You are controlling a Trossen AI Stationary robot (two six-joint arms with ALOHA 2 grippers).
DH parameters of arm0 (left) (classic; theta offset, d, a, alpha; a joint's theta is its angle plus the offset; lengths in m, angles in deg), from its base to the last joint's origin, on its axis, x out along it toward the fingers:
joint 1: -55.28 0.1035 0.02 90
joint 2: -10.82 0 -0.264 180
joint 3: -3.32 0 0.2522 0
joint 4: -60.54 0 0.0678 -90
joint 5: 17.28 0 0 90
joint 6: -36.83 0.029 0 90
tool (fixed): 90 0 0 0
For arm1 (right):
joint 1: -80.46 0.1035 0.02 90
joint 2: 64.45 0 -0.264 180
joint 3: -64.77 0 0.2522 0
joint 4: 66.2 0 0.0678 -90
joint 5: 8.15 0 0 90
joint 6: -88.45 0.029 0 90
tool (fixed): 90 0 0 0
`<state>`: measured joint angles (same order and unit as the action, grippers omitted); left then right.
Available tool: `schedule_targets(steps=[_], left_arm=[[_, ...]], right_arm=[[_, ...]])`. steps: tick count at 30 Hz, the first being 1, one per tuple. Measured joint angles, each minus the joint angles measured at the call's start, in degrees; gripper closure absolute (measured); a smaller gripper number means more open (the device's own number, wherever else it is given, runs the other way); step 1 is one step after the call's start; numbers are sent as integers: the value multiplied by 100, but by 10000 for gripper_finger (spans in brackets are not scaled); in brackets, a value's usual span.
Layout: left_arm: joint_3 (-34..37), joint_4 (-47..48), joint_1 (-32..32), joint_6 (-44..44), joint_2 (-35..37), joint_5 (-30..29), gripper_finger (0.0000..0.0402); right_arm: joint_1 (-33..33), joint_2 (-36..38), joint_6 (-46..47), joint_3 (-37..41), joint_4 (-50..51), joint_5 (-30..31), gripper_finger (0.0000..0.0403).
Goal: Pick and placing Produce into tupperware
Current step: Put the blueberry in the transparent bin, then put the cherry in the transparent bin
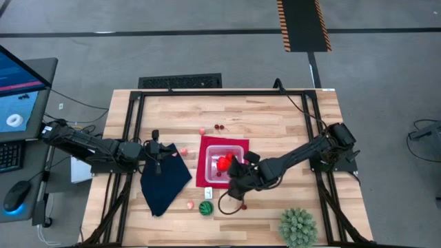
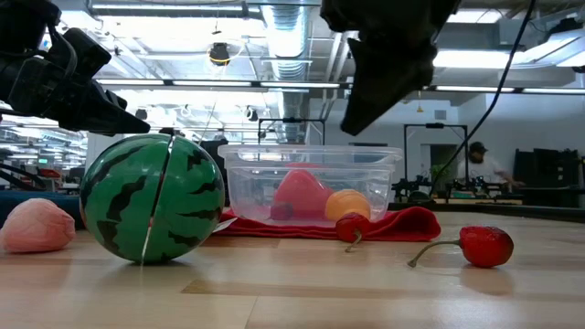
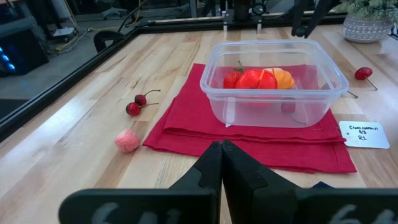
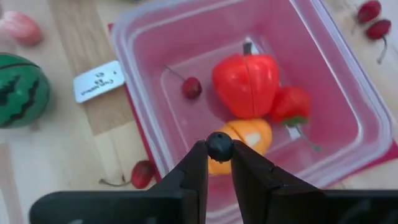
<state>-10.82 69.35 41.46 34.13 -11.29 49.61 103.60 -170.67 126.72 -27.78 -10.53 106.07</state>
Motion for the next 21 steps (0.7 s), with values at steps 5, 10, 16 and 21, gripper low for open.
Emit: schedule_targets(steps=[5,10,16,21], left_arm=[[1,0,0,0,0,2,401],[2,0,0,0,0,2,401],[1,0,0,1,-2,0,402],[0,0,0,2,0,2,401]], right_arm=[[-47,0,-339,2,-299,-128,298],[-52,2,-337,2,-402,-163,244],[-98,4,-280,4,-363,-163,173],[-75,4,-283,4,-324,-170,154]])
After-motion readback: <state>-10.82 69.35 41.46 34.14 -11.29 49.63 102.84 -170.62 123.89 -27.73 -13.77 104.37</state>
